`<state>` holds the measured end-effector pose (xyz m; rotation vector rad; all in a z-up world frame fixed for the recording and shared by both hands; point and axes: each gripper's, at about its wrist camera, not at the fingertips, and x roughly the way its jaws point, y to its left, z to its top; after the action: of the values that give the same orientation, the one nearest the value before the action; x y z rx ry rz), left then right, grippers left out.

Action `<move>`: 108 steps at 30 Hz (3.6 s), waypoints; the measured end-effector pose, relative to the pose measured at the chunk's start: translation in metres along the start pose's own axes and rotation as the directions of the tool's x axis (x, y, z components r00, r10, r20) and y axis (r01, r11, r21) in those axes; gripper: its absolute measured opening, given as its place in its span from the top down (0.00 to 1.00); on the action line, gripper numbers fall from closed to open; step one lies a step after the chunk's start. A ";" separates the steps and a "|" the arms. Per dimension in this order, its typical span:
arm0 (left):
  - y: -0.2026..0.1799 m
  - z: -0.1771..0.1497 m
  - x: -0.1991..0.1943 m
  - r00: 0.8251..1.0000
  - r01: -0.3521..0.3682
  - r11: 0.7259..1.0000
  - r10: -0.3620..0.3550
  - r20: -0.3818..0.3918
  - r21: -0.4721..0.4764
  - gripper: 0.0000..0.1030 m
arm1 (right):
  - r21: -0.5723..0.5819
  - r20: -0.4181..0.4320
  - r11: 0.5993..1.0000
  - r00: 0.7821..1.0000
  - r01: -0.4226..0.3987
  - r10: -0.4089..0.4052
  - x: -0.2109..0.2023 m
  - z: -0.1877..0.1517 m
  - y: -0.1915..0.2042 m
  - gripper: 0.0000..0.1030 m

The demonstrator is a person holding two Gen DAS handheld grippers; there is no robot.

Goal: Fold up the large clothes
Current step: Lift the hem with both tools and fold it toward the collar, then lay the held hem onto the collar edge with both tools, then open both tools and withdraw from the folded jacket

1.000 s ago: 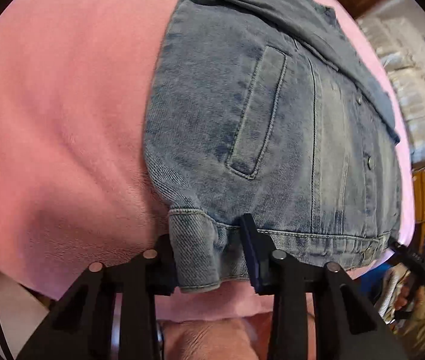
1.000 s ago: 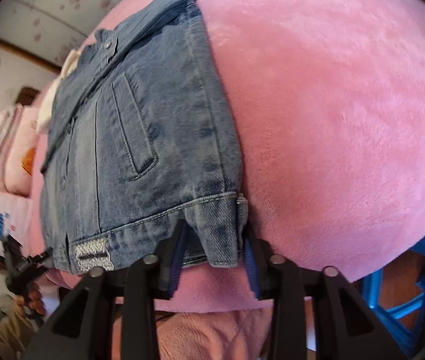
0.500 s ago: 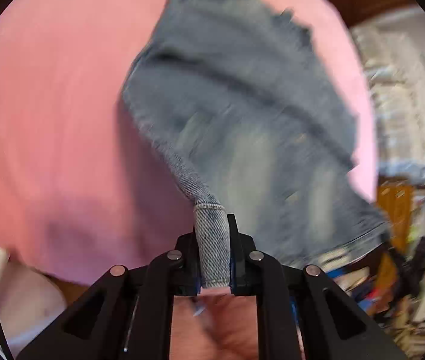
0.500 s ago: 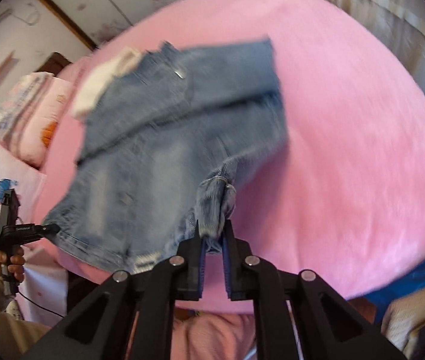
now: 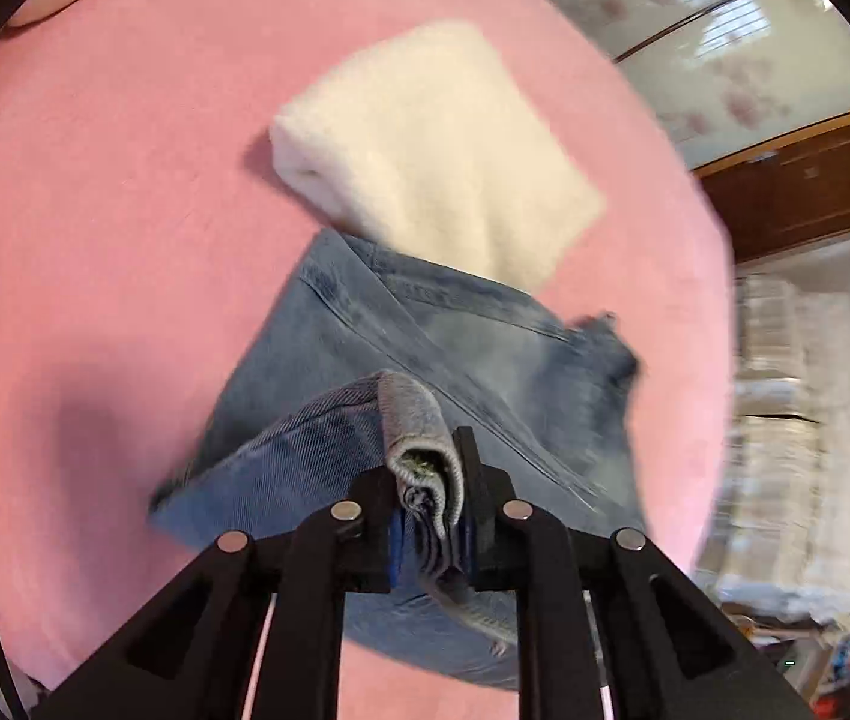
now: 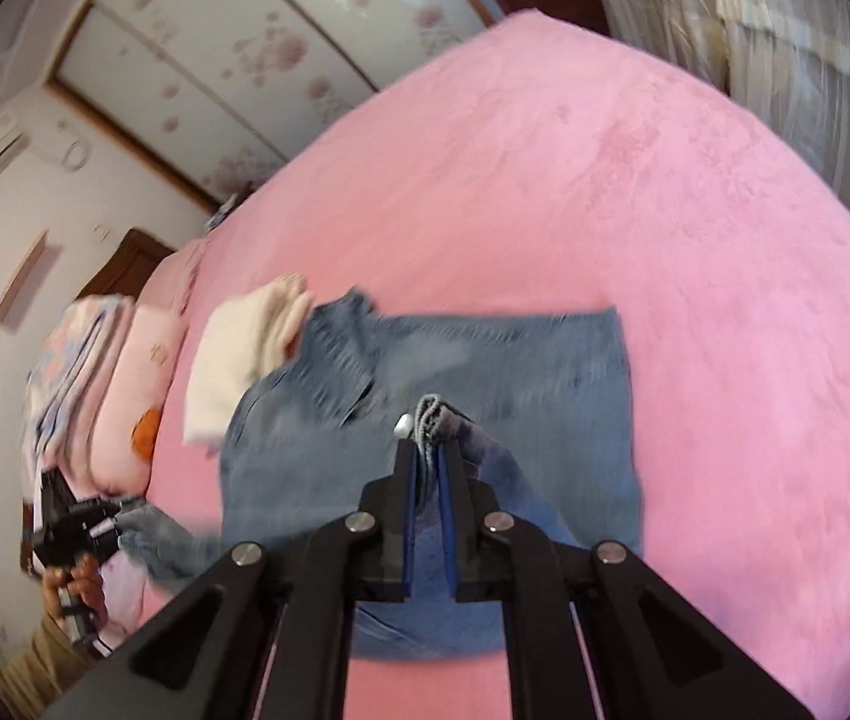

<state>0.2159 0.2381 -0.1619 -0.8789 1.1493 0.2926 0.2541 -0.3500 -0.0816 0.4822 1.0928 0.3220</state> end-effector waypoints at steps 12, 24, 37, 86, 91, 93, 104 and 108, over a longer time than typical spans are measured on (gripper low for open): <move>-0.015 0.038 0.080 0.960 -0.275 0.940 0.279 0.009 0.202 0.43 | -0.106 -0.214 0.984 0.963 0.145 -0.165 0.129 0.021 -0.035 0.69; 0.000 0.047 0.119 0.981 -0.173 0.850 0.192 0.014 0.498 0.45 | -0.209 -0.187 0.959 0.955 0.190 -0.230 0.184 0.025 -0.024 0.50; 0.004 0.057 0.144 0.990 -0.070 0.797 0.129 -0.056 0.600 0.56 | -0.294 -0.141 0.920 0.941 0.258 -0.308 0.198 0.012 -0.022 0.45; -0.067 0.039 0.156 0.904 -0.403 0.789 0.264 0.336 0.464 0.78 | -0.200 0.070 0.888 0.910 0.415 -0.409 0.211 0.037 -0.021 0.86; -0.057 0.042 0.139 0.929 -0.349 0.817 0.236 0.285 0.460 0.66 | -0.206 0.056 0.884 0.907 0.421 -0.418 0.191 0.039 -0.016 0.77; -0.053 0.036 0.123 0.927 -0.354 0.827 0.247 0.283 0.437 0.62 | -0.211 0.072 0.880 0.905 0.426 -0.420 0.175 0.035 -0.008 0.77; -0.060 -0.120 0.092 0.927 -0.355 0.796 0.233 0.293 0.490 0.43 | -0.396 0.078 0.884 0.969 0.247 -0.236 0.155 -0.103 0.120 0.67; -0.049 -0.149 0.117 0.908 -0.414 0.772 0.316 0.274 0.483 0.42 | -0.445 0.016 0.878 0.982 0.177 -0.190 0.192 -0.144 0.152 0.67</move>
<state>0.1956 0.0716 -0.2625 -0.1216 1.1481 0.3400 0.2046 -0.0986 -0.2031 -0.0366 1.0426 0.3988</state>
